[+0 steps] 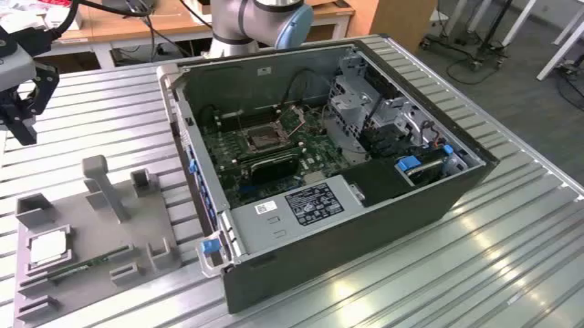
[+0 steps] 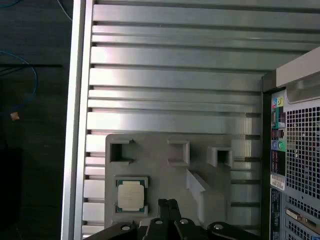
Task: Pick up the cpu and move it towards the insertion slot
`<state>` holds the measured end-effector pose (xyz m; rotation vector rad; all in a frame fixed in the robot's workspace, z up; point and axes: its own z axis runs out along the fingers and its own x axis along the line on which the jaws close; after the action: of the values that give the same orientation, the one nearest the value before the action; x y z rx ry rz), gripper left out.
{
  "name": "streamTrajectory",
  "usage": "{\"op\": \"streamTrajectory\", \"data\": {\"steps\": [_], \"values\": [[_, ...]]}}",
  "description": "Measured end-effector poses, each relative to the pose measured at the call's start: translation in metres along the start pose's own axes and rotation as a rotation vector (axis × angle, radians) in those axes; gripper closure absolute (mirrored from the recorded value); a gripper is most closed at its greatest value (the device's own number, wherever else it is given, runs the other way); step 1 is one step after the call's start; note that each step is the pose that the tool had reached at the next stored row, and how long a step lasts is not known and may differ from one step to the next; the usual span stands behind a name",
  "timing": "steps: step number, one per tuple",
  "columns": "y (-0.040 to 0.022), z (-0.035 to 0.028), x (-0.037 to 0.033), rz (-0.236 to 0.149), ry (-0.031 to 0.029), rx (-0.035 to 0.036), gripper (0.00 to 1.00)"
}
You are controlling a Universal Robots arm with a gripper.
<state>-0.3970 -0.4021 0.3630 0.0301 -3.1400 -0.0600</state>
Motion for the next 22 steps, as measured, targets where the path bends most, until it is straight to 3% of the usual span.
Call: {"op": "streamTrajectory", "data": {"steps": [22], "values": [[-0.0064, -0.0003, 0.0001, 0.000, 0.0000, 0.0000, 0.89]]}}
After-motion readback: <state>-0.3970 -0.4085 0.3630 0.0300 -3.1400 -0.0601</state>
